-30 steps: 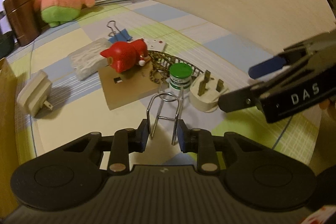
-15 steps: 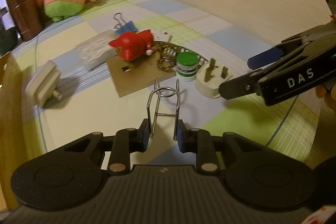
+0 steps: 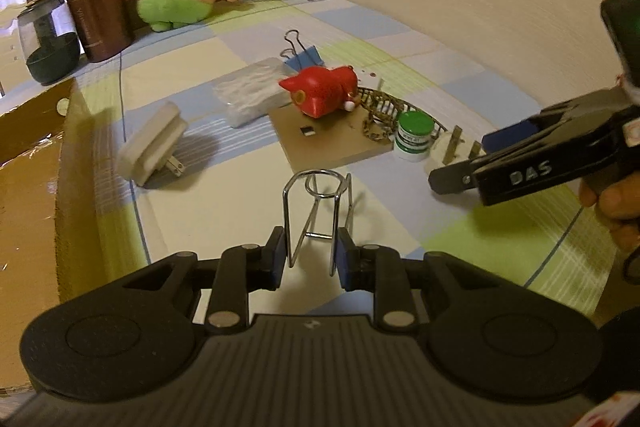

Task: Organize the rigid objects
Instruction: 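Close the left tool on the wire rack while the right tool grasps the white plug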

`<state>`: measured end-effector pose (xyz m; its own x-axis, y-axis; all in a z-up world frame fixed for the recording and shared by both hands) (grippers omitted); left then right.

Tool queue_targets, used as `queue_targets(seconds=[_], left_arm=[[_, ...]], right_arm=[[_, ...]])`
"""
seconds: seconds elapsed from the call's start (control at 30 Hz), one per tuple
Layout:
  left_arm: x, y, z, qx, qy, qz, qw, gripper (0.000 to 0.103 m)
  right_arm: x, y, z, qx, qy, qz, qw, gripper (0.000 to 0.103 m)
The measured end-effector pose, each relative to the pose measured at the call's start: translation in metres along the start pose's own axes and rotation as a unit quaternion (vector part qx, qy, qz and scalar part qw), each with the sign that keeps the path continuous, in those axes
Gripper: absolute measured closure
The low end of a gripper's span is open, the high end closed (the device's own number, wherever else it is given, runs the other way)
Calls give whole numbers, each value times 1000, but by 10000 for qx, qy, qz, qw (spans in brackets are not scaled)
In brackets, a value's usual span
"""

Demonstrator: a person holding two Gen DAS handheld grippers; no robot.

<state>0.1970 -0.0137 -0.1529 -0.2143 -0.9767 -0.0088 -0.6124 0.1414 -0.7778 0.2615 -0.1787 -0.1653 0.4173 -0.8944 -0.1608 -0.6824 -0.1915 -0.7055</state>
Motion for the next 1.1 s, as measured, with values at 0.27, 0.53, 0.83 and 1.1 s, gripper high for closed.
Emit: queue_targets(seconds=[0.27, 0.53, 0.83, 1.1], left_arm=[[-1, -4, -3, 61, 21, -29, 10000, 83], [9, 6, 1, -101, 320, 82, 9994, 83], [14, 14, 8, -73, 334, 247, 9991, 75], [16, 6, 13, 34, 343, 332, 9989, 54]], right_arm=[[-1, 0, 0, 98, 154, -69, 9998, 55], [-7, 6, -8, -16, 5, 1, 10000, 55], [-8, 8, -9, -42, -53, 48, 10000, 55], [-5, 7, -10, -13, -9, 76, 10000, 55]])
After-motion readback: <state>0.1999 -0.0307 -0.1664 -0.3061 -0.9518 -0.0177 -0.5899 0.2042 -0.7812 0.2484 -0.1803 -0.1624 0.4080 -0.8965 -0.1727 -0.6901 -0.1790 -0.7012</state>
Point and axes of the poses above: each gripper's, at about its wrist camera, not at the fingertips, and z roughly the way its jaws point, x to its right, y to its underside, the point moved 8 cm from there along z, roughly the way its jaws point, and after that the axes turned 8 degrees about x, right-handed, at the moved point
